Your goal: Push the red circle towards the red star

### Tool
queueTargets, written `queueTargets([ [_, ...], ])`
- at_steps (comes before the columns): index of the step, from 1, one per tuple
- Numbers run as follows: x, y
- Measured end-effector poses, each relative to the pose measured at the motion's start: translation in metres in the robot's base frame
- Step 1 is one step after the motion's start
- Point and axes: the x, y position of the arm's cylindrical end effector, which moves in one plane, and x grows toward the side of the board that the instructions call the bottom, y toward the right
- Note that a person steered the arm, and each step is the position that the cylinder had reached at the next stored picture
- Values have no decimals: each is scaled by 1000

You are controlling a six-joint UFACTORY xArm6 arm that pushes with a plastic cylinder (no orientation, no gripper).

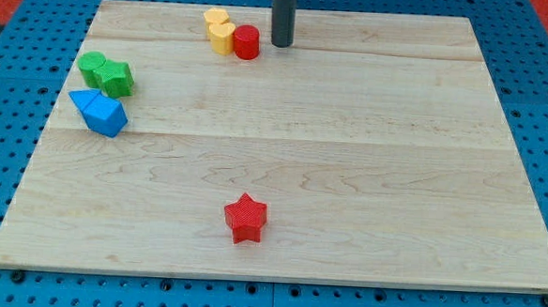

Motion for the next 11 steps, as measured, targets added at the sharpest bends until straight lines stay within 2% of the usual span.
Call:
queueTargets([
  [1, -11, -74],
  [2, 9, -88],
  [3, 28, -57],
  [5, 9, -9],
  [6, 93, 10],
  [7, 120, 18],
  [9, 215, -12],
  [11, 181, -29],
])
